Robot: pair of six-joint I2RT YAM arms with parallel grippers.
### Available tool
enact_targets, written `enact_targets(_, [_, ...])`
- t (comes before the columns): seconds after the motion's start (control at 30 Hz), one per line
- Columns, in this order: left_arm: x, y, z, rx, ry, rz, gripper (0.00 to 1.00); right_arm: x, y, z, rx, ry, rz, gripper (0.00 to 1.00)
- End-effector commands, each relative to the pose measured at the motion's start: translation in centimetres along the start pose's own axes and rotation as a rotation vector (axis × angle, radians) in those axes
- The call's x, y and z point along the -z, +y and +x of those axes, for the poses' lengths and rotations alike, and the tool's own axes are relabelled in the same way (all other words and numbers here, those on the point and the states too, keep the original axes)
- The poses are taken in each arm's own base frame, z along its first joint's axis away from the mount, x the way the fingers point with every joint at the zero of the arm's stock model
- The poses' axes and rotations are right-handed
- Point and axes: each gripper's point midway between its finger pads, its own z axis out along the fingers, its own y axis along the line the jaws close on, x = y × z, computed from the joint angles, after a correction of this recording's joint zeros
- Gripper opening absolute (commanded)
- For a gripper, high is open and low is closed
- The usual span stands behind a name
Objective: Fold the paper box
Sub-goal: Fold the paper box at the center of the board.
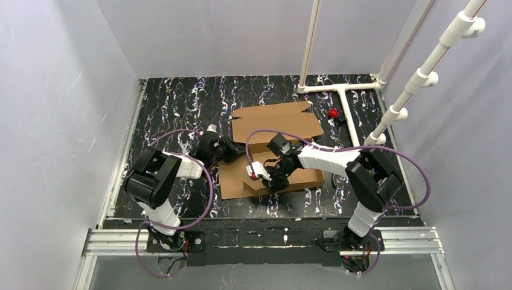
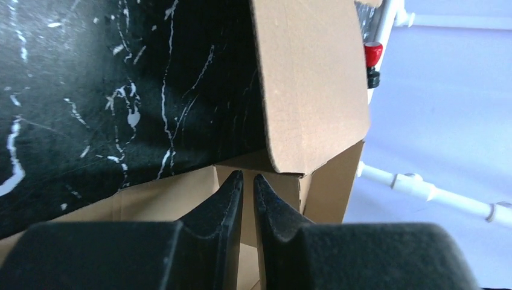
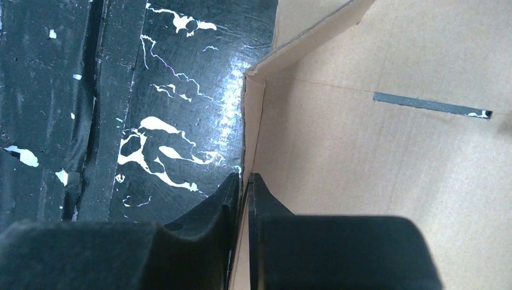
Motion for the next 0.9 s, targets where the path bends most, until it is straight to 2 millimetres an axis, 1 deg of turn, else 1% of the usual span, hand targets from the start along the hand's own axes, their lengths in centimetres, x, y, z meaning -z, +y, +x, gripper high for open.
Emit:
enact_targets(0.0, [-0.6,-2.3,0.5,0.058,-0.016,0.099,0.11,-0.5,0.7,0.7,-0.025,0.012,-0.032,0.18])
enact_targets(0.1, [-0.7,-2.0,1.7,0.057,0.006,0.09,0.09,-0.5,0.6,0.8,-0.025,0.019,-0.029,0.18])
enact_targets(0.17, [-0.6,-1.5,2.1,0.051,0.011,0.082,0.08,-0.4,0.5,1.0,-0.031,0.029,-0.024,0.2])
enact_targets(0.23, [-0.1,-0.8,2.1,0.038,-0.002,0.068,0.08,-0.3,0.4,1.1,-0.028,0.044,-0.018,0.27])
enact_targets(0.37, [1.3,-0.8,1.0,-0.016,-0.046,0.077,0.08,1.2,-0.1,0.7,-0.024,0.054,0.0,0.39])
enact_targets(0.4, [1.8,-1.1,0.6,-0.029,-0.059,0.085,0.08,2.0,-0.3,0.0,-0.015,0.04,0.005,0.42])
enact_targets(0.43, [2.2,-1.2,0.3,-0.045,-0.069,0.085,0.09,2.7,-0.2,-0.3,-0.011,0.037,0.0,0.45])
enact_targets(0.47, [2.6,-1.1,-0.1,-0.057,-0.076,0.076,0.09,3.5,0.1,-0.5,0.003,0.037,-0.014,0.5])
enact_targets(0.5, [3.4,-1.2,-0.5,-0.094,-0.087,0.072,0.1,4.9,0.4,-1.0,0.024,0.035,-0.023,0.56])
enact_targets(0.53, [4.3,-1.5,-0.9,-0.136,-0.096,0.072,0.11,6.6,1.0,-1.8,0.049,0.03,-0.045,0.64])
enact_targets(0.57, [5.4,-2.2,-1.3,-0.186,-0.106,0.087,0.12,8.1,1.0,-2.5,0.067,0.023,-0.037,0.68])
enact_targets(0.6, [6.6,-2.1,-1.4,-0.249,-0.109,0.082,0.14,10.1,0.3,-3.0,0.04,0.006,-0.001,0.7])
enact_targets(0.63, [7.6,-2.2,-1.7,-0.29,-0.121,0.082,0.17,12.5,-1.4,-2.9,-0.036,-0.047,0.081,0.7])
enact_targets(0.67, [8.5,-1.8,-1.9,-0.346,-0.125,0.058,0.25,15.3,-3.4,-2.0,-0.174,-0.13,0.199,0.7])
enact_targets(0.7, [9.0,-1.3,-2.2,-0.382,-0.129,0.026,0.31,16.8,-4.7,-0.8,-0.276,-0.172,0.305,0.7])
enact_targets(0.73, [9.2,-1.2,-2.6,-0.413,-0.134,0.009,0.38,17.8,-5.7,0.6,-0.365,-0.194,0.422,0.7])
enact_targets(0.77, [9.2,-1.4,-2.9,-0.434,-0.131,0.012,0.4,18.7,-6.7,2.0,-0.443,-0.196,0.535,0.7])
enact_targets(0.8, [9.0,-1.9,-3.3,-0.45,-0.118,0.015,0.41,19.7,-7.6,3.5,-0.565,-0.215,0.649,0.7])
enact_targets(0.83, [8.2,-2.5,-3.5,-0.481,-0.077,0.021,0.46,21.1,-7.9,6.4,-0.705,-0.199,0.779,0.69])
enact_targets(0.87, [7.3,-2.4,-3.2,-0.493,-0.034,0.021,0.58,22.3,-8.2,8.5,-0.804,-0.197,0.89,0.71])
